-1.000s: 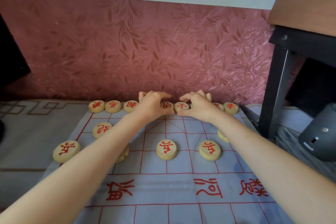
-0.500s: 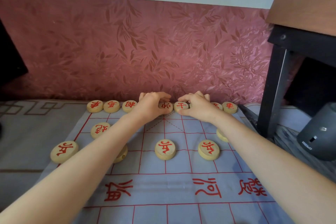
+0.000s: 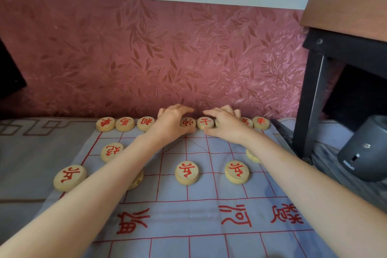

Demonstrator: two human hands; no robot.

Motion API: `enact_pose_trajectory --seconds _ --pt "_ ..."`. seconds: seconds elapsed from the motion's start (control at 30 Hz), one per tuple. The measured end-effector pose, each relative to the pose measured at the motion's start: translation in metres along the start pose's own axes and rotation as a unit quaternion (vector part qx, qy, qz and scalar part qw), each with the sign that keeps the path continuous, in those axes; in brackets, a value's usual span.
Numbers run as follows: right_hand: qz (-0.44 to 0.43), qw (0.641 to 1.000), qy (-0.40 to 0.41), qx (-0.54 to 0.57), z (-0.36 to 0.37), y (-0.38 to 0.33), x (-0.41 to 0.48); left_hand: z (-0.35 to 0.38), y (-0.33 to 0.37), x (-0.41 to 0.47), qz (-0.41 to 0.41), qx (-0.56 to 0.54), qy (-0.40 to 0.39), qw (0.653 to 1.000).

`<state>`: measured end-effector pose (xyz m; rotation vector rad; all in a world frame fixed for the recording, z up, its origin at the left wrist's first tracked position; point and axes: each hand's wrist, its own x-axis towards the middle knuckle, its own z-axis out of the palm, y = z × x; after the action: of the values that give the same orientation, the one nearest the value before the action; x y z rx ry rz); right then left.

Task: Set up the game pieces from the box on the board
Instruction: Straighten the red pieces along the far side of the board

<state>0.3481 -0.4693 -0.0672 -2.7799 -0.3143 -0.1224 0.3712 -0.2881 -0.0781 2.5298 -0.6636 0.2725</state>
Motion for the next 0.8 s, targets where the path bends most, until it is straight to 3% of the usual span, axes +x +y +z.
enact_pose_trajectory --seconds 0.23,0.4,0.63,0.8 --pt "0.096 0.995 0.005 0.032 -0.039 0.063 -0.015 0.008 0.023 0.01 0.042 -0.033 0.018 0.998" --pt "0.058 0.997 -0.048 -0.034 -0.048 0.081 -0.023 0.023 0.051 0.03 0.073 -0.025 -0.049 0.996" --pt "0.059 0.998 -0.003 -0.015 -0.042 0.072 -0.031 0.038 0.066 0.051 0.109 0.049 -0.098 0.988" --pt "0.043 0.996 0.019 -0.074 -0.037 0.075 -0.031 0.042 0.065 0.056 0.11 0.064 -0.08 0.989"
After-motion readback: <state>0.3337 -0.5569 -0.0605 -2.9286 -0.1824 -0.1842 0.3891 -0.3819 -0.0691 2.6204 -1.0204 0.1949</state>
